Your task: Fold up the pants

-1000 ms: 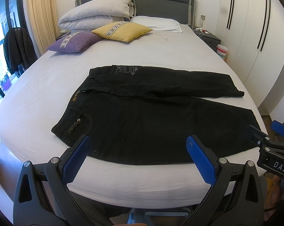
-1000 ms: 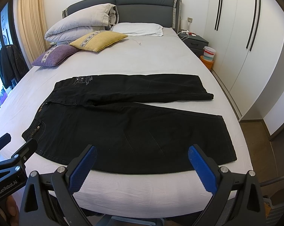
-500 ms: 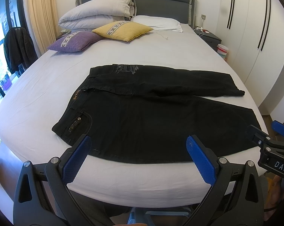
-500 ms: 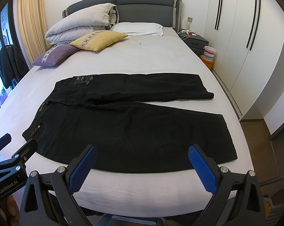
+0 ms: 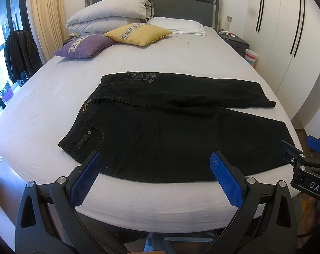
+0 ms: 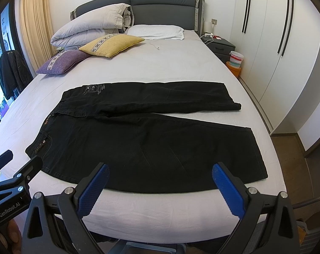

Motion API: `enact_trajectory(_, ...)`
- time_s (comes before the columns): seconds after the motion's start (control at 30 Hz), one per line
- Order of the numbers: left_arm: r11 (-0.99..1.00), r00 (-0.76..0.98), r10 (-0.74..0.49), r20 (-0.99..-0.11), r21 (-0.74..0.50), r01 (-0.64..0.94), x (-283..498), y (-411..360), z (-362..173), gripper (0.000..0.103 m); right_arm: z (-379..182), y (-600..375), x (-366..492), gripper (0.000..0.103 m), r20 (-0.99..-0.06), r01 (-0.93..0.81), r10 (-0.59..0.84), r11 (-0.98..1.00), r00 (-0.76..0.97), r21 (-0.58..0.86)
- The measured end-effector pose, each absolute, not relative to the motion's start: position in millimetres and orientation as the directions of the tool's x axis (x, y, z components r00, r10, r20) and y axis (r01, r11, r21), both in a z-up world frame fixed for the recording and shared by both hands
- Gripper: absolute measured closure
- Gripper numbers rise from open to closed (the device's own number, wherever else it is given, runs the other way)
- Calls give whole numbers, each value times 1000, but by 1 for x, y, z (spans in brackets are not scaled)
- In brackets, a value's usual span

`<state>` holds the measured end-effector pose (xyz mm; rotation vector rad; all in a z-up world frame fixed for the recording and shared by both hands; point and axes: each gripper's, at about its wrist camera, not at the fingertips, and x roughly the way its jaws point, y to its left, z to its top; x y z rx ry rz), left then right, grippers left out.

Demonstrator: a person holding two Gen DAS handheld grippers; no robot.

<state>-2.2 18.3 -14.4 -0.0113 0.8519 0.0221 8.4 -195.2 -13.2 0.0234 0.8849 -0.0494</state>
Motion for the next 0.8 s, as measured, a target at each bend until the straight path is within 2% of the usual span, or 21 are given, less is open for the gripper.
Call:
enact_trajectory(0.63,1000,651,19,-759,13,-14,-3,25,-33,0,-29,-182,0,3,-783,45,-27,999,622,1)
enact_trajectory(0.73,999,665,-23,-746,3,37,5,26,-34,0,-34,-183,7,3,-786,2,15,1000,618,21)
enact_trajectory(0.8,996,672,-10,-741,51,70,17,30,-39,0,-33,-188,17,3,-782,-50,67,998,619,46)
